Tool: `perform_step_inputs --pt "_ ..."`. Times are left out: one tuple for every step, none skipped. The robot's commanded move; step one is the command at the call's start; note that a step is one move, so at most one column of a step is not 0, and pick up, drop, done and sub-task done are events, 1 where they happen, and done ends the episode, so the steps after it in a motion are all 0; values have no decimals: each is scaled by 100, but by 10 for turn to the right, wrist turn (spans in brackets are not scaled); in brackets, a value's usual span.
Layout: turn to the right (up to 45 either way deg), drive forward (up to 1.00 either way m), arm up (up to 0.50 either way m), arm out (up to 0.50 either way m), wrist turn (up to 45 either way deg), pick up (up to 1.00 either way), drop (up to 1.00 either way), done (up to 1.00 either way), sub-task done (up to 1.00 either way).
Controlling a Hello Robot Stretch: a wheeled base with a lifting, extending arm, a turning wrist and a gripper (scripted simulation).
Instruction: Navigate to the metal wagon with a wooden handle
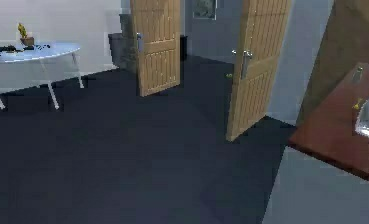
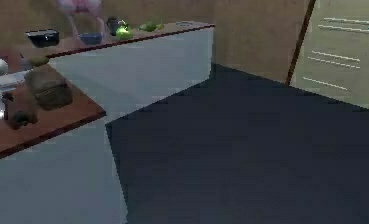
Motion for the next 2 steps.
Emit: perform_step_inputs --pt "-450 0 0 0 0 0 0 0 0" --pt "-30 0 0 0 0 0 0 0 0"
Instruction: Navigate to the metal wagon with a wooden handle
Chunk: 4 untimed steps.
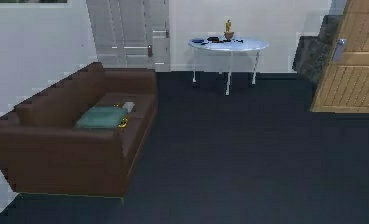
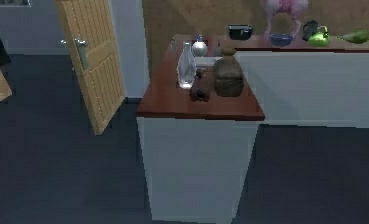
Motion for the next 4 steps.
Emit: perform_step_inputs --pt "30 0 0 0 0 0 0 0 0" --pt "0 90 0 0 0 0 0 0 0" --pt "0 100 0 0 0 0 0 0 0" --pt "-30 0 0 0 0 0 0 0 0"
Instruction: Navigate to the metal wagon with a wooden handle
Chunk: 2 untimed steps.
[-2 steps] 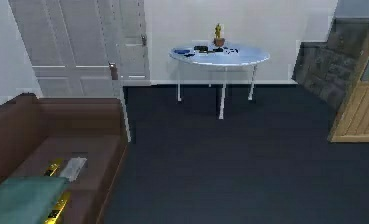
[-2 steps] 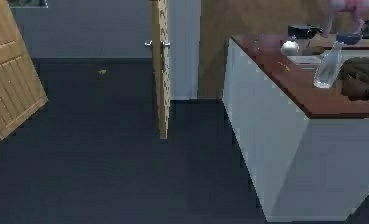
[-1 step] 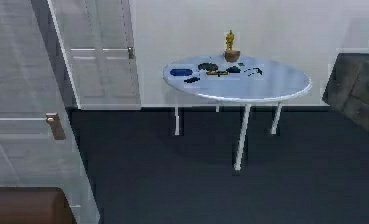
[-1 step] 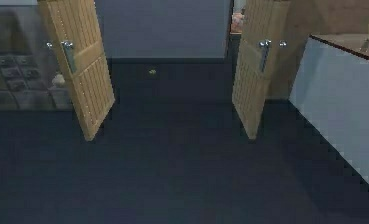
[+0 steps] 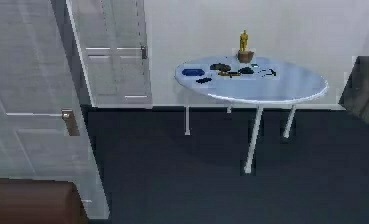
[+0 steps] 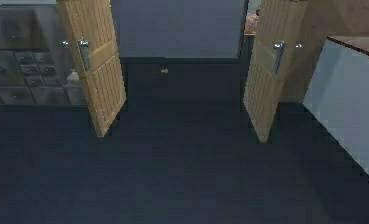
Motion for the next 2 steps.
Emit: perform_step_inputs --pt "0 50 0 0 0 0 0 0 0" --pt "-270 0 0 0 0 0 0 0 0"
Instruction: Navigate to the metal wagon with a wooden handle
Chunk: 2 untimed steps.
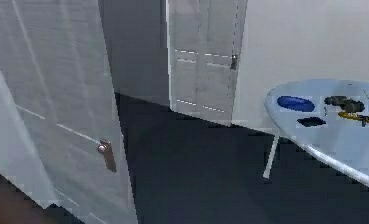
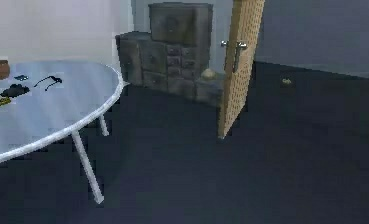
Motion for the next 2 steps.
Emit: perform_step_inputs --pt "0 100 0 0 0 0 0 0 0" --pt "0 20 0 0 0 0 0 0 0"
